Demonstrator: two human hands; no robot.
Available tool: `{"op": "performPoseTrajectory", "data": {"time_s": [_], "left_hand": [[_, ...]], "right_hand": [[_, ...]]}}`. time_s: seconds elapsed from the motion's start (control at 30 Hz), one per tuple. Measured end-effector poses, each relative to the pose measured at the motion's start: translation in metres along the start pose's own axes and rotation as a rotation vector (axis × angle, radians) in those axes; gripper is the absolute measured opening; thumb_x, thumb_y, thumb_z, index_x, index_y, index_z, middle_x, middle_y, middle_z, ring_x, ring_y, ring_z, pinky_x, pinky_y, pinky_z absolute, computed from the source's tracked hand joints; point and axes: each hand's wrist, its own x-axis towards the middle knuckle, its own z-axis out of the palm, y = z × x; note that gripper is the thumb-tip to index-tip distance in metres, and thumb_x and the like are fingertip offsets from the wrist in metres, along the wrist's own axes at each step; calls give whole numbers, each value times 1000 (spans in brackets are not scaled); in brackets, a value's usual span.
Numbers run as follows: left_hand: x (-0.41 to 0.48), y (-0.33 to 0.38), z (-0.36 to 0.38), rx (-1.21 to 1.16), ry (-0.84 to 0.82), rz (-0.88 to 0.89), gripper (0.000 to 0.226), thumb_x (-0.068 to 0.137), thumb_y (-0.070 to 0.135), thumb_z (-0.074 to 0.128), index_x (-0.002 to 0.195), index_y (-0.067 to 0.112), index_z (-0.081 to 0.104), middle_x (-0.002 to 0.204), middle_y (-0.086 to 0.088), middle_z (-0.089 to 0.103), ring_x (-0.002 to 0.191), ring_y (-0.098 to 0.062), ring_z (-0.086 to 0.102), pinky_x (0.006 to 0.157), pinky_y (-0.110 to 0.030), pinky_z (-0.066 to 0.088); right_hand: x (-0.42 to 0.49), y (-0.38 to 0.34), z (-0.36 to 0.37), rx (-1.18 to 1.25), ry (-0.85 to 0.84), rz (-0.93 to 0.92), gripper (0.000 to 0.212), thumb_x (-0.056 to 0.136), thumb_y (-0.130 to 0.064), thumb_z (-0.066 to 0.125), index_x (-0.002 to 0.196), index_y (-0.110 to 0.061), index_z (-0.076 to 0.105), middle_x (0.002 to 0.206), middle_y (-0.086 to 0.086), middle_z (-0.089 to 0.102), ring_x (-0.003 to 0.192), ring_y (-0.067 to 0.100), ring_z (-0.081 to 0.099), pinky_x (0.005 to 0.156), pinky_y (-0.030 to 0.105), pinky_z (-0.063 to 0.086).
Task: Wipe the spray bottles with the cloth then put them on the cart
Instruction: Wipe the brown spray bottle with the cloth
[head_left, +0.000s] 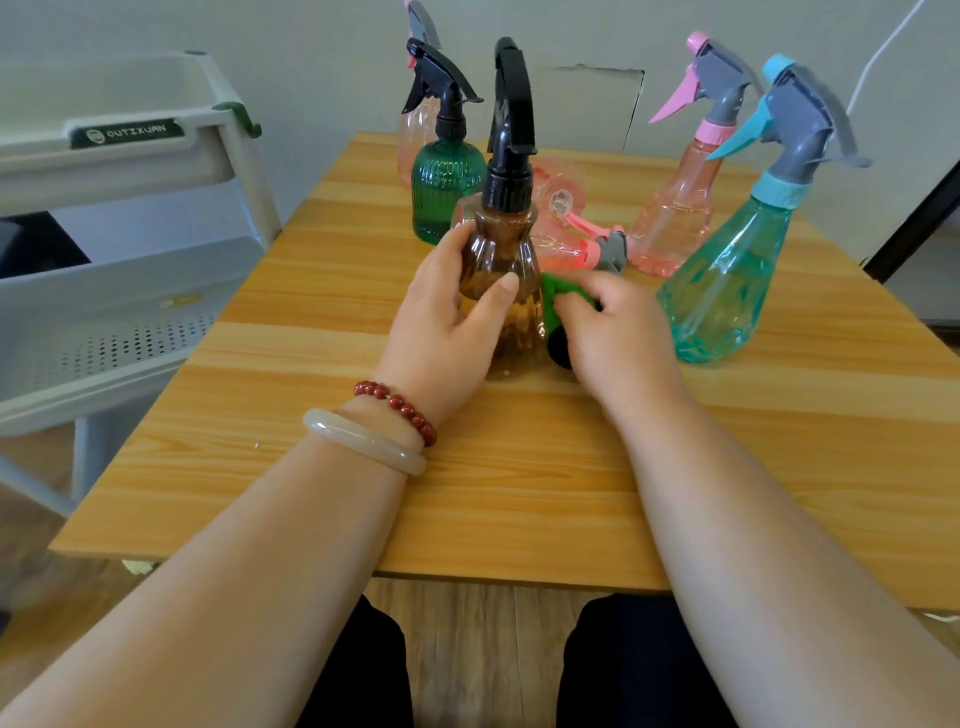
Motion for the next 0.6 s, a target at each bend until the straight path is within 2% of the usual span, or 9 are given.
{"op": "performPoseTrajectory", "data": {"time_s": [0.03,0.1,0.17,0.27,0.3,0.4,0.47,0.53,0.6], "left_hand": [[-1,1,0,-15,-7,-5,63,91,46,50,148,25,38,139,6,54,123,-4,53,107,-37,45],[-2,3,0,-52,-21,-7,63,88,49,48,146,25,41,136,7,57,120,-5,56,104,-38,47],[-3,4,-1,-81,-19,1,60,89,51,52,142,25,44,130,11,61,114,-5,60,99,-33,50],[-2,3,-1,-48,-13,-18,57,90,51,63,135,23,43,120,14,61,104,1,61,89,-20,50],[-1,1,-1,-11,-5,-17,54,90,48,65,133,23,44,118,16,59,105,3,59,89,-16,48],[2,-1,-1,108,52,13,60,87,46,68,138,22,45,125,11,48,119,-6,49,102,-18,40],[2,-1,-3,112,67,24,62,88,43,68,141,20,47,123,11,45,116,-3,48,98,-9,36],[1,0,-3,89,55,45,57,90,38,68,140,21,48,123,13,51,110,4,50,93,-2,35],[0,1,-2,36,52,48,52,91,32,69,137,21,48,124,11,59,111,5,56,93,-9,43]], "right_hand": [[-3,-2,1,89,45,-51,29,98,-14,51,120,-20,68,85,-16,65,75,4,61,61,12,43],[-8,-8,2,270,80,-178,35,99,-12,51,133,-16,59,107,-23,62,97,-17,56,81,0,39],[-9,-10,5,330,45,-245,39,99,-11,51,138,-17,54,130,-16,58,122,-13,47,101,5,36],[-5,-9,1,175,-31,-105,33,100,-12,49,125,-30,61,110,-22,60,95,-24,50,76,-4,37],[-4,-8,-1,105,-49,-39,31,99,-14,48,118,-34,64,100,-20,61,85,-17,55,65,-1,38],[0,-2,-1,34,-58,71,29,97,-16,50,107,-38,67,85,-20,60,69,-8,54,54,4,38],[-2,-5,2,266,11,28,28,96,-16,55,114,-35,65,94,-25,61,76,-19,55,61,0,40],[-4,-7,4,514,62,-68,32,92,-18,59,122,-30,62,111,-21,64,99,-14,59,82,8,47],[-5,-6,5,446,49,-149,32,93,-22,58,124,-31,60,113,-25,63,107,-10,58,93,16,48]]}}
